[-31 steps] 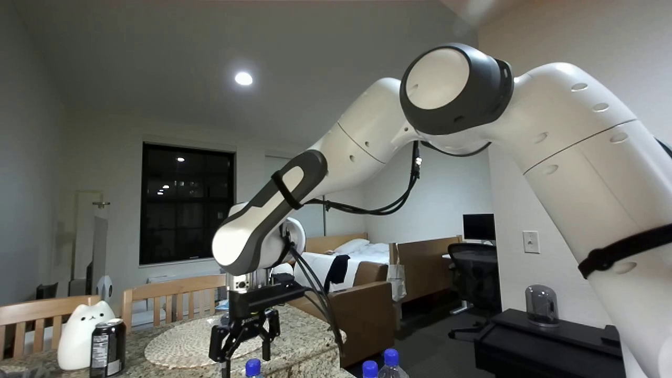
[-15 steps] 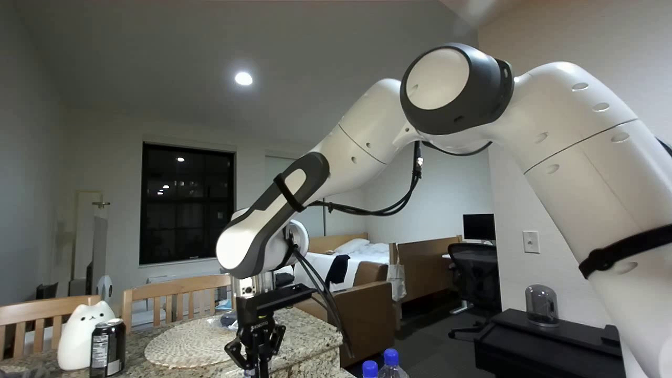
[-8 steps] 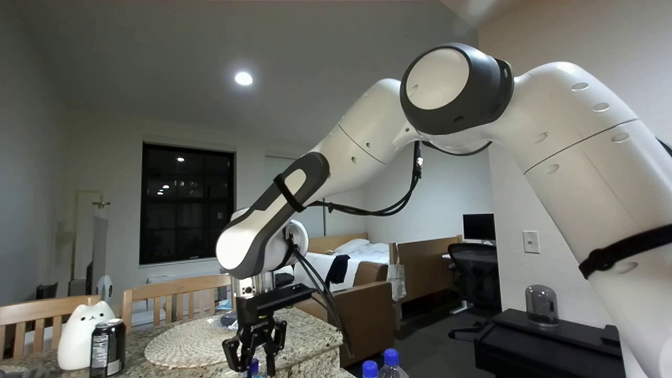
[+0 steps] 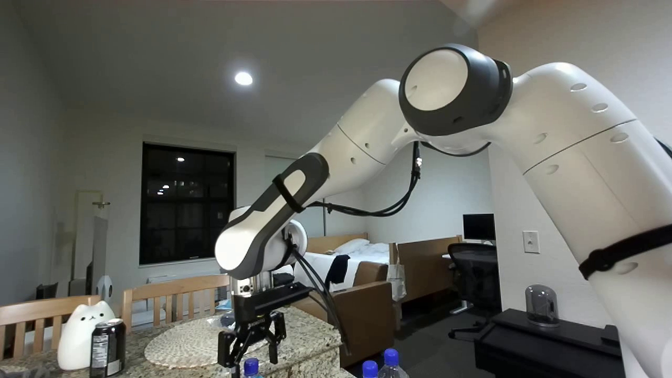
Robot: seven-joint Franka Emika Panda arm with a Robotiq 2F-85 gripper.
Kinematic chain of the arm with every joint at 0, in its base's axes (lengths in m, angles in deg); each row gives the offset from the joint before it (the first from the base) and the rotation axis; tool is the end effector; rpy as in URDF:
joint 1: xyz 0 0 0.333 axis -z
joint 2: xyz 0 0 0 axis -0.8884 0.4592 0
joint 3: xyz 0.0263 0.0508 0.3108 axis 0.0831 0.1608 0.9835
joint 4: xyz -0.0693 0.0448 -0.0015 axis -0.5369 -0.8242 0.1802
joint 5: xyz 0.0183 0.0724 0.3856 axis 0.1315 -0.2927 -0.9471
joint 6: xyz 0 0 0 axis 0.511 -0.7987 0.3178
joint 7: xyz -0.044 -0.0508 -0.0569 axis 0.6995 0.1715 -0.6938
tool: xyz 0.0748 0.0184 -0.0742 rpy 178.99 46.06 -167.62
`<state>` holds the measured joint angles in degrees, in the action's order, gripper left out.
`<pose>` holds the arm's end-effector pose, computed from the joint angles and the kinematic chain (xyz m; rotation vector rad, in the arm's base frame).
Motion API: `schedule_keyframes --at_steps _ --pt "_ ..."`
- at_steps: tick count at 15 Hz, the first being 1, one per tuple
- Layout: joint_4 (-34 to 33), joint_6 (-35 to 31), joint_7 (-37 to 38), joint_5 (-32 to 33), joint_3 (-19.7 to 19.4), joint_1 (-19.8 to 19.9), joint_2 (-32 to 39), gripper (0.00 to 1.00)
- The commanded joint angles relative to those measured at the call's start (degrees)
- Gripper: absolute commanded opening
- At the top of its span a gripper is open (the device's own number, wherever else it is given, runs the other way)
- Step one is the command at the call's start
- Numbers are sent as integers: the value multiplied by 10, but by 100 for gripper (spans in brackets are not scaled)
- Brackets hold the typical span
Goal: Arrange the bottles on the counter in a straight line
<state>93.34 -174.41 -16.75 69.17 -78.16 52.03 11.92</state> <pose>0.6029 0.1756 0.3004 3.0952 0.2542 -0.0250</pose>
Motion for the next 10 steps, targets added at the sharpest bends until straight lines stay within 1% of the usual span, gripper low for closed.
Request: schedule_keyframes --at_steps 1,3,5,8,9,10 --pt "-12 -13 -2 15 -7 -9 9 65" --pt "-16 -16 -3 14 -7 -10 13 50" --pt "-17 -20 -3 14 -7 -11 15 39" --pt "-14 -24 -1 15 -9 -14 11 18" --pt "-12 -24 0 15 -10 -13 7 13" --pt "-8 -22 2 14 -10 -13 3 13"
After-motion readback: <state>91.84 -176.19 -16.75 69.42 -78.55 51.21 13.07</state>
